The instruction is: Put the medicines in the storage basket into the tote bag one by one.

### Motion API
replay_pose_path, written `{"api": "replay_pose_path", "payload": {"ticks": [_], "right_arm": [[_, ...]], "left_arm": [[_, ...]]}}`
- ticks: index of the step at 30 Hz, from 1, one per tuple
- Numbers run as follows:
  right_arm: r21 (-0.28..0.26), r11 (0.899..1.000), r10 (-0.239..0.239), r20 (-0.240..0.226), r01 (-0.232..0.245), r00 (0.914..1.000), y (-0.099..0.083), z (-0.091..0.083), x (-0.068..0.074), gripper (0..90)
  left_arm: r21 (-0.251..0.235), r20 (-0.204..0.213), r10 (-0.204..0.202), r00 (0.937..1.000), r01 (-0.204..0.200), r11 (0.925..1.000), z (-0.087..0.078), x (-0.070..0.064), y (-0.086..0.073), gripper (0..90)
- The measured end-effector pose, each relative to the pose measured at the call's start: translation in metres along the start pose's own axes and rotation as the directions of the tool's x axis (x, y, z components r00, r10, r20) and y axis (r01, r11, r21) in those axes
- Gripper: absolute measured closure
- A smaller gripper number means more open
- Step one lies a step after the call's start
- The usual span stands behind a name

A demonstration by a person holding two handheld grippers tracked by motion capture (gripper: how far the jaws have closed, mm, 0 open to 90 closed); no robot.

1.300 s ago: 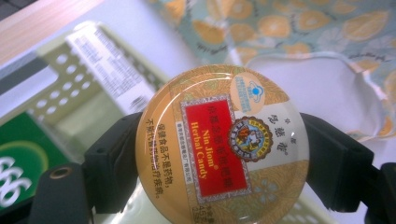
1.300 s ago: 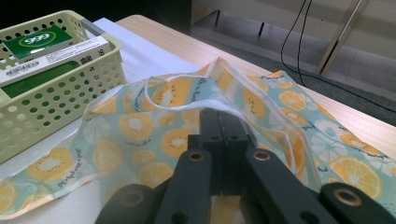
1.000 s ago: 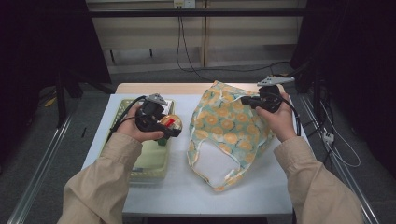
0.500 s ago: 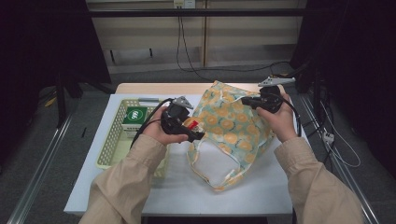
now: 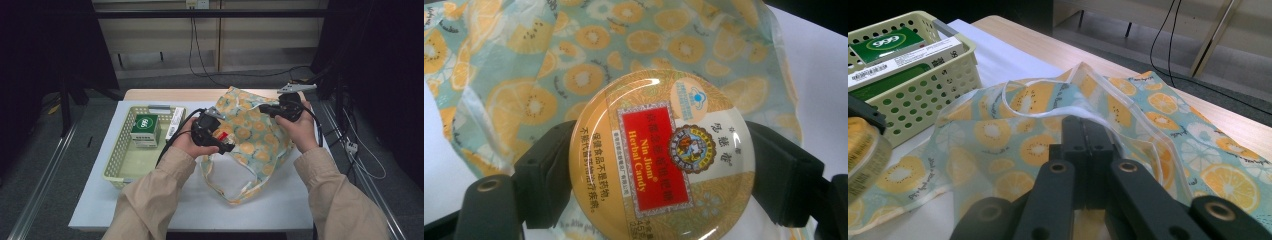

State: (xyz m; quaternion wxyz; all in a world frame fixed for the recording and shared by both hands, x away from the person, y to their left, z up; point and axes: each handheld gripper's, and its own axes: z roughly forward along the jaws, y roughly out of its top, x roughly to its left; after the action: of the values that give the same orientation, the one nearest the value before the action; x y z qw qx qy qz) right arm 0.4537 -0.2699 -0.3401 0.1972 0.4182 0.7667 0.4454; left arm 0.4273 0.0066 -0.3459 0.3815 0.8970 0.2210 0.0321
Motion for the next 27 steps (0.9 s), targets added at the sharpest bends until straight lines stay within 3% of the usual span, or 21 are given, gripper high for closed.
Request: {"api": "replay_pose_path", "payload": {"ticks": [15,27], "right_arm": [[0.002,1.000,0.003,-0.005,-0.003,1.0000,0.000,0.002,-0.001,90.0],[0.004,1.000,0.008,-0.012,-0.008,0.9999,-0.001,0.004,0.000,90.0]], "left_arm": [[-0.002,0.006,-0.014,0.9999,0.014,0.9999,0.035,0.000,0.005,20.5],[-0.016,-0.008,-0.047,0.9988,0.047,0.9988,0.056,0.006,0.008,20.5]]}}
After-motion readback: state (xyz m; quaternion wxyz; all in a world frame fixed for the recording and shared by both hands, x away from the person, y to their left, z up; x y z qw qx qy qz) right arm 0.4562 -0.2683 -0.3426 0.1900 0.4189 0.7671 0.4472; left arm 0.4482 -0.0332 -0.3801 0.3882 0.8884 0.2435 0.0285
